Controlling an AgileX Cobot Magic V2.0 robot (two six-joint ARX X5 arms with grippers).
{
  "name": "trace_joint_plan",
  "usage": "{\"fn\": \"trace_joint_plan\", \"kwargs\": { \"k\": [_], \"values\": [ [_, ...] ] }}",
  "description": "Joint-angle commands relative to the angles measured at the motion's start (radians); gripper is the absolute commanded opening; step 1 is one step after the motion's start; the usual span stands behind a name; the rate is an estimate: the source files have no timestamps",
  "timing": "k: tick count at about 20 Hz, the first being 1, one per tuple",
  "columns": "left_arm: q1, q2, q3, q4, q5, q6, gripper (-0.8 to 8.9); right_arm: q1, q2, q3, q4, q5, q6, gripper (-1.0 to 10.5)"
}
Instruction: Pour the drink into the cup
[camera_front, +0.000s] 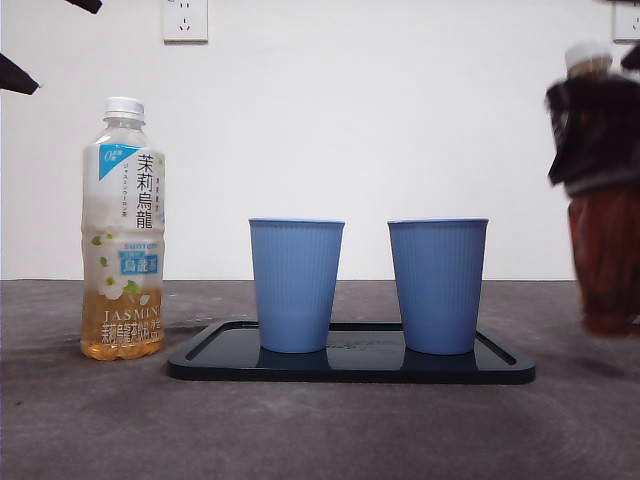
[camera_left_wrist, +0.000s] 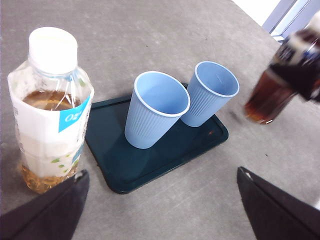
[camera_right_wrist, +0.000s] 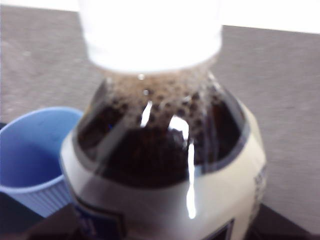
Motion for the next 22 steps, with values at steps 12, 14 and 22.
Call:
{"fn": "trace_joint_plan", "kwargs": {
  "k": [12, 14, 22],
  "values": [
    [-0.003, 0.006, 0.018, 0.008, 0.005, 0.006, 4.67, -0.106, 0.306, -0.01, 0.506, -0.113, 0.018, 2.0],
    [-0.003, 0.006, 0.018, 0.009, 0.005, 0.006, 4.68, -0.109, 0.341, -0.01, 0.553, -0.123, 0.004, 2.0],
    [-0.003, 0.006, 0.018, 0.01, 0.005, 0.006, 4.67, -0.117, 0.43, -0.01, 0.655, -0.139, 0.003, 2.0]
  ]
}}
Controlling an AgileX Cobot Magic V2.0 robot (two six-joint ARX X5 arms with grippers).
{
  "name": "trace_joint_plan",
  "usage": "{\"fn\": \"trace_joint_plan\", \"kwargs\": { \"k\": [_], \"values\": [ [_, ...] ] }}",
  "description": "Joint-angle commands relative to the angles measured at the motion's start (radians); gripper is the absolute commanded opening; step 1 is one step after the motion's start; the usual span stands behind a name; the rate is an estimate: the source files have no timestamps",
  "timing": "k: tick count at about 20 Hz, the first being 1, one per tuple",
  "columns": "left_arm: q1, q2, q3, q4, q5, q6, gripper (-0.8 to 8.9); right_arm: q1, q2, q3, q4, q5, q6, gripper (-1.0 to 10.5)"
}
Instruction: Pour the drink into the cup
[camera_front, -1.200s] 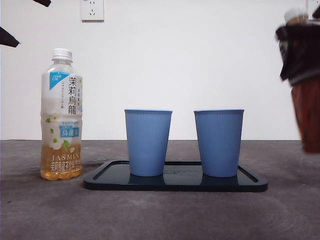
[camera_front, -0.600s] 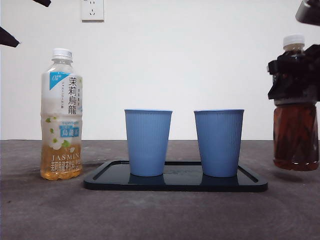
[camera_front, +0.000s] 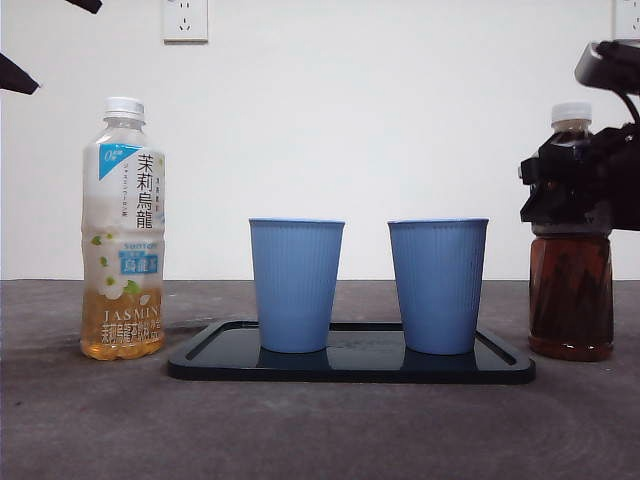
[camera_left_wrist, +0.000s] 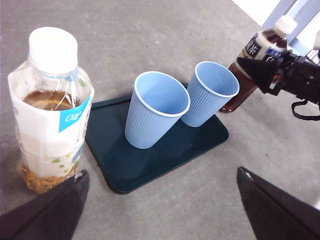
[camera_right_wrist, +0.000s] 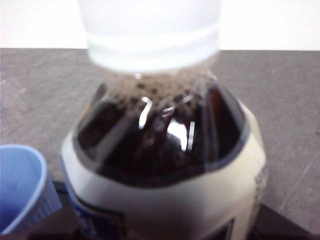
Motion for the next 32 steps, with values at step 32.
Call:
{"fn": "trace_joint_plan", "kwargs": {
  "k": [32],
  "values": [
    [-0.012, 0.006, -0.027, 0.032, 0.004, 0.013, 4.67, 0.01, -0.464, 0.065, -0.602, -0.031, 0.037, 4.5]
  ]
}}
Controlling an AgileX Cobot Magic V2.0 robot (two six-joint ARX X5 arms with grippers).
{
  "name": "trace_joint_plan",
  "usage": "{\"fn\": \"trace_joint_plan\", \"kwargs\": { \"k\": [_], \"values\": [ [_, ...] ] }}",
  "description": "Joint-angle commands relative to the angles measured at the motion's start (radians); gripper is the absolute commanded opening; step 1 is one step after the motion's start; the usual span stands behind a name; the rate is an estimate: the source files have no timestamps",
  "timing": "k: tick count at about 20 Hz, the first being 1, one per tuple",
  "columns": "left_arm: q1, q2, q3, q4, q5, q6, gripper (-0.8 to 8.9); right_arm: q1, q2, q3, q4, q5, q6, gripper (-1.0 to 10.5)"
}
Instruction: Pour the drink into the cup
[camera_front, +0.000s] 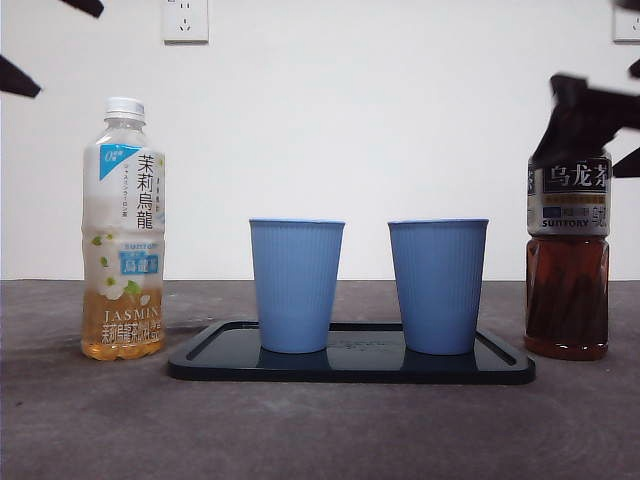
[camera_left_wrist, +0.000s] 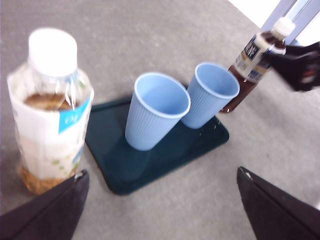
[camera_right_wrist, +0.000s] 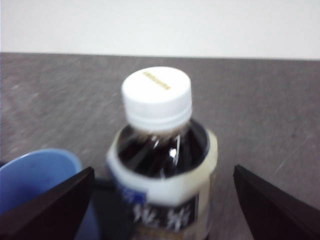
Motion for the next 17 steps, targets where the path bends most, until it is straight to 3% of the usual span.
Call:
{"fn": "trace_joint_plan", "kwargs": {
  "k": [1, 5, 9, 14, 17],
  "values": [
    [-0.008, 0.006, -0.003, 0.011, 0.004, 0.012, 4.67, 0.013, -0.106, 0.046, -0.197, -0.035, 0.047, 4.5],
    [-0.014, 0.006, -0.009, 0.01, -0.01, 0.012, 4.67, 0.026, -0.232, 0.122, -0.498, -0.125, 0.066, 4.5],
    [-0.035, 0.006, -0.042, 0.032, -0.094, 0.004, 4.67, 0.041, -0.332, 0.206, -0.761, -0.171, 0.075, 4.5],
    [-0.076, 0.005, -0.103, 0.124, -0.219, -0.026, 4.67, 0.052, -0.438, 0.297, -0.956, -0.237, 0.086, 4.5],
    [-0.101, 0.014, -0.186, 0.259, -0.333, -0.03, 4.68, 0.052, -0.503, 0.357, -1.021, -0.248, 0.09, 4.5]
  ]
}}
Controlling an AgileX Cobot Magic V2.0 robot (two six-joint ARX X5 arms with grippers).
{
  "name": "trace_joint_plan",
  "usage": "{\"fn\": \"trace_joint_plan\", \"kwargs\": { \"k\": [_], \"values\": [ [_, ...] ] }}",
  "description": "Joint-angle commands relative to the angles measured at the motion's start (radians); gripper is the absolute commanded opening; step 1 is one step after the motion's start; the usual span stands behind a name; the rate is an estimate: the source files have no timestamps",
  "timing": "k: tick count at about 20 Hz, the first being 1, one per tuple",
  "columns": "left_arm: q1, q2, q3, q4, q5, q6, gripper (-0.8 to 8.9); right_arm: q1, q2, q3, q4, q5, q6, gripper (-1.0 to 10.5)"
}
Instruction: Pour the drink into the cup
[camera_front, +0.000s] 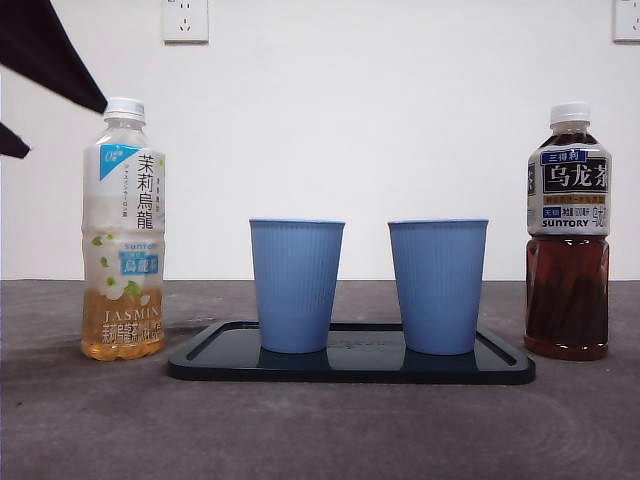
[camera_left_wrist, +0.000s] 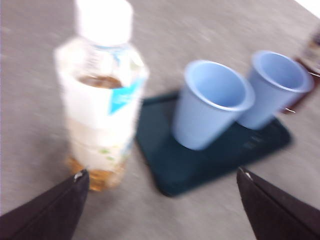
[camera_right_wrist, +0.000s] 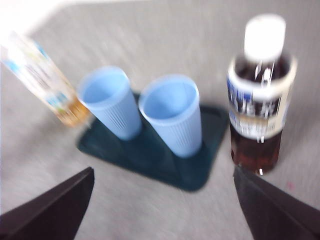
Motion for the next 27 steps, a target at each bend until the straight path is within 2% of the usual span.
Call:
{"fn": "trace_joint_plan", "kwargs": {
  "k": [1, 7, 16, 27],
  "values": [
    [-0.008, 0.025, -0.064, 0.127, -0.063, -0.005, 4.68, 0.005, -0.027, 0.037, -0.008, -0.003, 0.013, 4.5],
    [-0.008, 0.2, -0.183, 0.531, -0.096, 0.032, 4.69, 0.004, -0.044, 0.046, -0.008, -0.001, -0.012, 4.5],
    [-0.008, 0.484, -0.183, 0.867, -0.105, 0.081, 4.68, 0.004, -0.044, 0.046, -0.021, 0.005, -0.055, 4.5],
    [-0.007, 0.725, -0.183, 1.193, -0.189, 0.117, 4.68, 0.004, -0.044, 0.046, -0.022, 0.005, -0.085, 4.5]
  ]
}}
